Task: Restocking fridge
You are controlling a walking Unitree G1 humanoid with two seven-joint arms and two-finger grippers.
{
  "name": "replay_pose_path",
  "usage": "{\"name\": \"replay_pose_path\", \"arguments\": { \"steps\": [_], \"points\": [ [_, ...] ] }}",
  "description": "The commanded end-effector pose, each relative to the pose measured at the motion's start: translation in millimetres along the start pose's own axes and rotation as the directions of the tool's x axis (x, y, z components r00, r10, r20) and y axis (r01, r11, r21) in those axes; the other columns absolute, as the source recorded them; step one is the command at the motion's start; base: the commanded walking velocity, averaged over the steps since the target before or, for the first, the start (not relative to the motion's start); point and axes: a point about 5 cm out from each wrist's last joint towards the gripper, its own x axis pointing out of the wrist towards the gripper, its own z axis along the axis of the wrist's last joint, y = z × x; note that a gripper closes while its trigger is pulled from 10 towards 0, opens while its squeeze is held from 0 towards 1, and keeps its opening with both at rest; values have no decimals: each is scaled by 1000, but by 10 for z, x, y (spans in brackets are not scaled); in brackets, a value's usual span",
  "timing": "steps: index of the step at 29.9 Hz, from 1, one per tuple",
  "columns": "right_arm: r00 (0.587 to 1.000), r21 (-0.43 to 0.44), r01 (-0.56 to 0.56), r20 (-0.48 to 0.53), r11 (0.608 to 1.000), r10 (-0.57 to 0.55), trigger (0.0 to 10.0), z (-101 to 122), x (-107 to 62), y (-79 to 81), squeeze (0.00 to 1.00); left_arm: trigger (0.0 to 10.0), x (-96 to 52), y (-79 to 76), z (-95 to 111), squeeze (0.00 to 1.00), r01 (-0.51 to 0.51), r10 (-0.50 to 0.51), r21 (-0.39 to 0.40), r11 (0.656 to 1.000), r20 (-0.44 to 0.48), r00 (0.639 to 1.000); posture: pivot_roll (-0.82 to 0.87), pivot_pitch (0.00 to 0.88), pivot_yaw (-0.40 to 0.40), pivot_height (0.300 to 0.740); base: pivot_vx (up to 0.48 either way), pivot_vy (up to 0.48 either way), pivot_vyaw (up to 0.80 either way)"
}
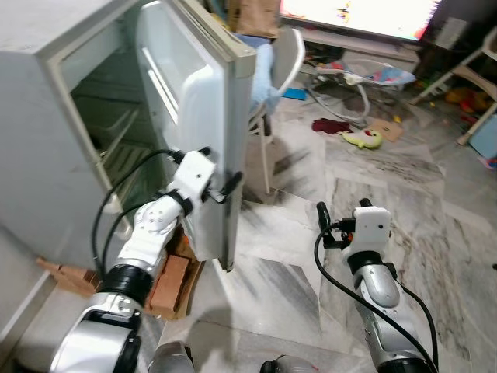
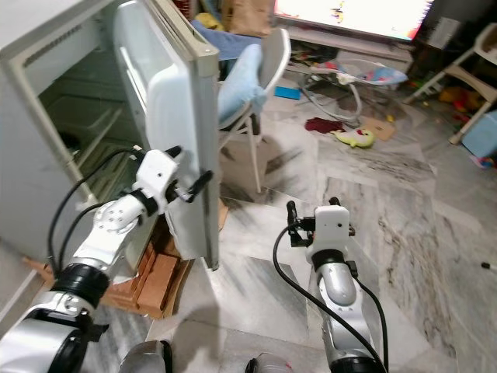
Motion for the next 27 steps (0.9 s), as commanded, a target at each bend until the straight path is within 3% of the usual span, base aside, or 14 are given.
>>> {"name": "replay_pose_path", "arguments": {
  "steps": [1, 4, 10, 15, 21, 27],
  "points": [
    [1000, -5, 10, 22, 1000, -9, 10000, 41, 16, -22, 0, 10000, -47, 6, -39, 0, -20, 20, -22, 1000, 0, 1000, -17, 0, -74, 740, 330, -345, -800],
    [1000, -7, -4, 27, 1000, 4, 10000, 46, 43, 10, 0, 10000, -165, -3, -163, 0, -50, 49, -69, 996, -23, 999, -18, 0, -75, 740, 355, -318, -800],
    [999, -7, -6, 37, 1000, 6, 10000, 71, 97, 14, 0, 10000, -374, -103, -340, 0, -46, 42, -86, 995, -51, 998, -13, 0, -81, 740, 376, -294, -676],
    [999, -8, -8, 37, 1000, 9, 10000, 66, 104, 23, 0, 10000, -435, -92, -396, 0, -64, 58, -90, 994, -62, 996, -9, 0, -82, 740, 379, -292, -559],
    [999, -13, -19, 41, 1000, 20, 10000, 69, 138, 59, 0, 10000, -406, -105, -363, 0, -67, 63, -83, 994, -55, 997, -6, 0, -81, 740, 378, -291, 0],
    [998, -22, -12, 58, 1000, 14, 10000, 116, 170, 37, 0, 10000, -412, 103, -317, 0, -198, 196, -13, 980, -80, 977, 2, 0, -70, 740, 399, -129, 0]
  ]
}}
